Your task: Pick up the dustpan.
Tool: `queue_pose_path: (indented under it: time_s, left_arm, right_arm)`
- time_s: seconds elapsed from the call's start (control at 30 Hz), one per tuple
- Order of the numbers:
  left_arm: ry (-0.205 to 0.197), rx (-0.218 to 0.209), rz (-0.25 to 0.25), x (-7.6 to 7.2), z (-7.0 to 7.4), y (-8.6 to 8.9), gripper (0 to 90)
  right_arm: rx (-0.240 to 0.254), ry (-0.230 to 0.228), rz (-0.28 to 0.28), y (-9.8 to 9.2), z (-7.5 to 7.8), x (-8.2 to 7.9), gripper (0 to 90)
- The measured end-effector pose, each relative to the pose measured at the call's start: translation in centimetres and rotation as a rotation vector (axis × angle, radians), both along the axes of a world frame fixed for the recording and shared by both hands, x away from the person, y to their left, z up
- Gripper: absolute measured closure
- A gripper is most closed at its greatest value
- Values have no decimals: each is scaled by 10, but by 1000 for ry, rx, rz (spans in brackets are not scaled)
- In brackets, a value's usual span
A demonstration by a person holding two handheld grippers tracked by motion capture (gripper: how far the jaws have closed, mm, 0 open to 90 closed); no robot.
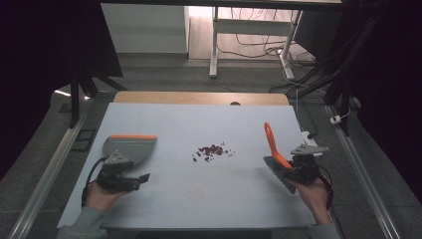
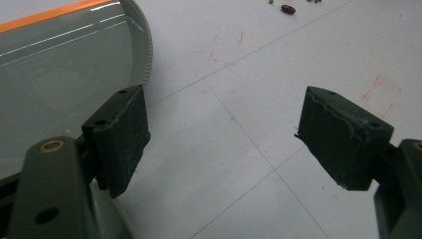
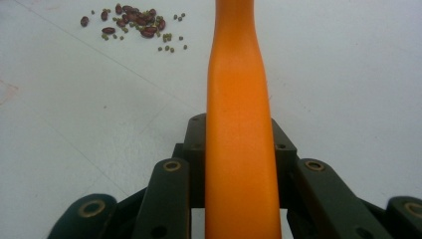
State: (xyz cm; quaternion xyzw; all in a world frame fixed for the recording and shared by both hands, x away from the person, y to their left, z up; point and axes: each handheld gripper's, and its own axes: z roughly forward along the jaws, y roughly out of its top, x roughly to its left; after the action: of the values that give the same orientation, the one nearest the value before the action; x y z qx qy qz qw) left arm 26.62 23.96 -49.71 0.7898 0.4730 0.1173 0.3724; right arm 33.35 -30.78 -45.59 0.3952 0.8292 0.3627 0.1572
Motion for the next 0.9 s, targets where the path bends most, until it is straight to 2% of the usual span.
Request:
queue_pose_path:
  time_s: [0.33, 0.47, 0.6, 0.9]
  left_arm:
    - [-2, -8, -7, -4, 0, 0, 212]
    - [-5, -8, -10, -4, 1, -1, 212]
    - [-7, 5, -21, -6, 1, -6, 212]
    - [-11, 5, -20, -1, 6, -7, 210]
  right_arm:
    - [-13, -17, 13, 2, 3, 1, 708]
    - [-13, -32, 2, 2, 7, 0, 708]
    - [-16, -36, 8, 3, 8, -2, 708]
    - [-7, -40, 22, 1, 6, -2, 708]
